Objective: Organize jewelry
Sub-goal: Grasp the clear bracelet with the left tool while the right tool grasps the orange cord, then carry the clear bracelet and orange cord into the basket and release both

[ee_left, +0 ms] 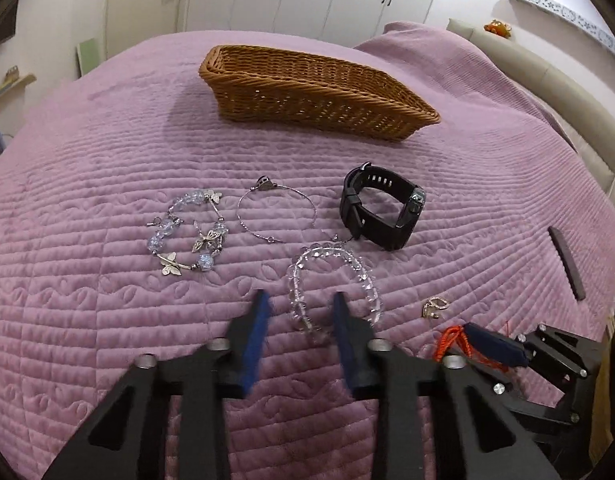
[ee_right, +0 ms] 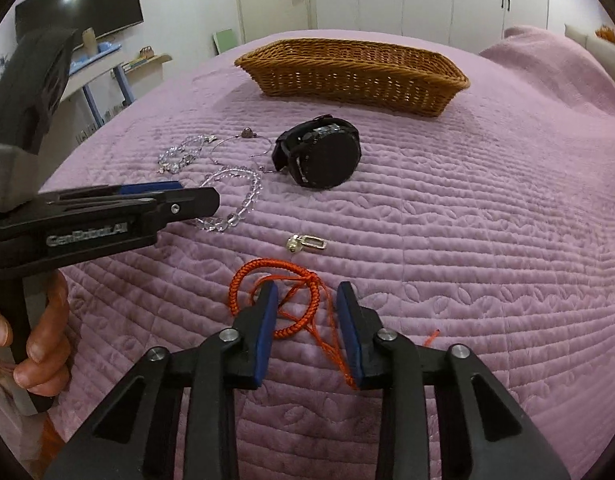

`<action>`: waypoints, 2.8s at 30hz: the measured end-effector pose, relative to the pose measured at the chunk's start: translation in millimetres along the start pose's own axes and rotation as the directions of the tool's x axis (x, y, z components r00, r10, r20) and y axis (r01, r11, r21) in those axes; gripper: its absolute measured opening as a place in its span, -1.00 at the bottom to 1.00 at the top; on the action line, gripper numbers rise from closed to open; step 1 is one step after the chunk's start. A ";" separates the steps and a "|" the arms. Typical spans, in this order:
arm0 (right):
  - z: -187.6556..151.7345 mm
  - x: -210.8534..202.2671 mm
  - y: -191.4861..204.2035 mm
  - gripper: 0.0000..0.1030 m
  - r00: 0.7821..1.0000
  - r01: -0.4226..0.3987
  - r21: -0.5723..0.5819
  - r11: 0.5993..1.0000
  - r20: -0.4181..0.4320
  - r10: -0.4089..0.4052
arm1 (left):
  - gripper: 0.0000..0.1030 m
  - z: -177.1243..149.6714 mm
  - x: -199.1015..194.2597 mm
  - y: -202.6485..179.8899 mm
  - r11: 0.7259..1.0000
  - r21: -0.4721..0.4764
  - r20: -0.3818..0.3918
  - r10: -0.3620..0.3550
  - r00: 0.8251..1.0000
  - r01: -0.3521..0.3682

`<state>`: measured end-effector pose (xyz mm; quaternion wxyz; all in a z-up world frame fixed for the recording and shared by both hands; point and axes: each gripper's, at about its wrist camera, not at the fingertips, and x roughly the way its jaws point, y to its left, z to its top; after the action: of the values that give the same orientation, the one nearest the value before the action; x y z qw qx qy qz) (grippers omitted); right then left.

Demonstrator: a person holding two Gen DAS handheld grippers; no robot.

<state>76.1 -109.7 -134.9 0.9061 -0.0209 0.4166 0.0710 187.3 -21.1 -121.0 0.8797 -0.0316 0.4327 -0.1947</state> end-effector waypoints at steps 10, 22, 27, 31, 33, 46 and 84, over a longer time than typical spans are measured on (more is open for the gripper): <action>-5.4 -9.0 1.3 -0.90 1.000 0.009 -0.004 1.000 0.024 -0.009 | -0.85 -6.4 -12.5 -0.8 0.999 0.000 0.055 -0.034 0.998 0.034; 9.2 -42.1 -29.1 -0.90 0.994 -0.078 0.097 0.992 0.082 0.070 | -0.85 -4.0 -41.7 1.4 0.995 0.016 0.133 -0.103 0.986 0.102; 17.2 -50.9 -35.2 -0.90 0.992 -0.079 0.105 0.991 0.108 0.068 | -0.85 1.0 -53.1 1.2 0.994 0.030 0.166 -0.112 0.980 0.108; 25.1 -46.9 -44.3 -0.90 0.991 -0.123 0.142 0.982 0.064 0.115 | -0.85 11.2 -64.9 0.6 0.991 0.053 0.199 -0.131 0.971 0.123; 30.8 -48.2 -49.6 -0.90 0.988 -0.146 0.152 0.978 0.073 0.136 | -0.85 17.8 -69.9 0.7 0.989 0.064 0.214 -0.144 0.966 0.133; 122.3 -53.9 -75.6 -0.90 0.979 -0.089 0.119 0.989 0.191 0.065 | -0.85 111.5 -86.7 -10.7 0.978 0.155 0.329 -0.182 0.927 0.137; 256.2 111.2 -166.5 -0.06 0.995 -0.095 0.353 0.931 0.050 0.083 | 0.27 229.8 63.2 11.4 0.990 0.030 0.209 -0.142 0.968 0.139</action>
<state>364.6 -237.1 -55.7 0.8977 0.1633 0.4076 0.0360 403.5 -59.9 -27.6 0.9047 -0.0761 0.3325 -0.2552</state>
